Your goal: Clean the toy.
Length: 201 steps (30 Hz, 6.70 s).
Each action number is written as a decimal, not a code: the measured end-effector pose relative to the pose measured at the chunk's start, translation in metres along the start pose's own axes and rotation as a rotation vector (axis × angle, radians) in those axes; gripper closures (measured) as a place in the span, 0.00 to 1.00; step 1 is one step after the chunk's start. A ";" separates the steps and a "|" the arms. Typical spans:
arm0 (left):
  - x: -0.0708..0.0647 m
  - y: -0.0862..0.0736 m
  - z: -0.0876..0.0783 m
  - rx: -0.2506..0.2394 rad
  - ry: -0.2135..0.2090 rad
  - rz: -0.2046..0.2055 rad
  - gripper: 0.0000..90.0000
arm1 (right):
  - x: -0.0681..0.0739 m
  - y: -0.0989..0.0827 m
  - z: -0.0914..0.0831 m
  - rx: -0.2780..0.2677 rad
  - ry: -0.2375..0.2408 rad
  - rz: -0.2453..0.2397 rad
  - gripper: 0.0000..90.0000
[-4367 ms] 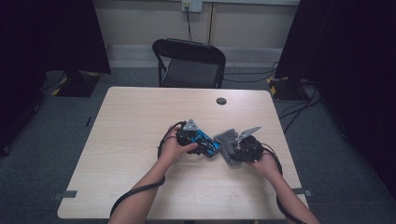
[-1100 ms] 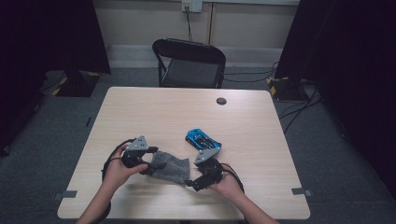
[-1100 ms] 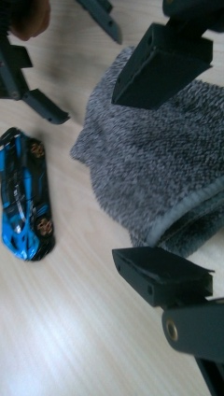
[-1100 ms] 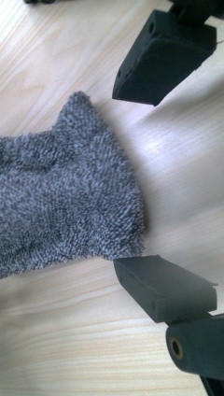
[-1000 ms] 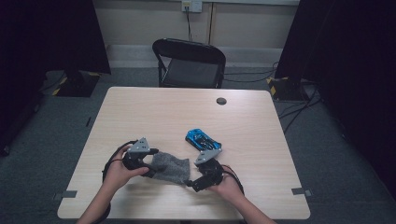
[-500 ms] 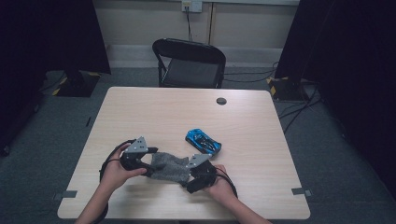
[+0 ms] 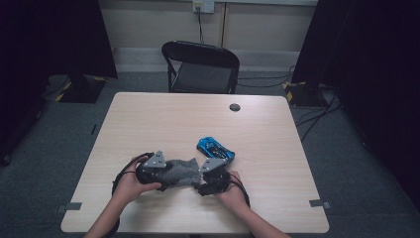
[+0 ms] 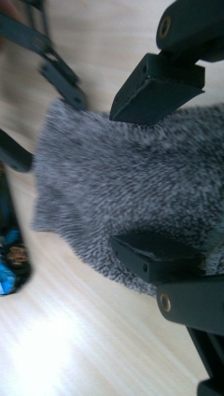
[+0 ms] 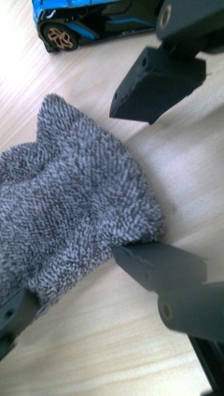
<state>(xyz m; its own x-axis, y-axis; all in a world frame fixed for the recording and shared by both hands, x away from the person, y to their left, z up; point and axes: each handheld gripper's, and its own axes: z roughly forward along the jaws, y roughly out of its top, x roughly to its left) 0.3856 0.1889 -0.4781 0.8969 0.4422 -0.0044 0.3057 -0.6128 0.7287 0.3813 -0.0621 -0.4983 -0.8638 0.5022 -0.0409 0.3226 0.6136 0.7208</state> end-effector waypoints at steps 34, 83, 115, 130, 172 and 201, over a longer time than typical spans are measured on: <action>0.007 -0.013 0.008 0.005 0.016 -0.083 0.34 | -0.018 0.007 -0.035 -0.092 0.090 0.067 0.15; 0.004 -0.014 0.010 -0.007 0.038 -0.099 0.34 | -0.117 0.037 0.018 0.142 -0.090 0.191 0.20; 0.004 -0.015 0.011 -0.010 0.039 -0.105 0.34 | -0.109 0.026 0.020 0.193 -0.096 0.181 0.28; 0.004 -0.014 0.011 -0.010 0.040 -0.106 0.34 | -0.108 0.025 0.019 0.188 -0.109 0.187 0.29; -0.002 -0.001 0.009 0.079 0.026 -0.132 0.82 | -0.109 0.033 -0.015 0.124 -0.056 0.181 0.29; 0.054 0.069 0.025 -0.075 0.127 -0.434 0.85 | -0.058 0.039 -0.032 0.076 0.023 0.033 0.29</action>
<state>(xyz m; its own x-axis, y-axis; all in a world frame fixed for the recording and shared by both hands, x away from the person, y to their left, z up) 0.4631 0.1542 -0.4456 0.6432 0.7271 -0.2401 0.6166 -0.3059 0.7254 0.4322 -0.0865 -0.4456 -0.8605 0.5094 -0.0010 0.3789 0.6415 0.6670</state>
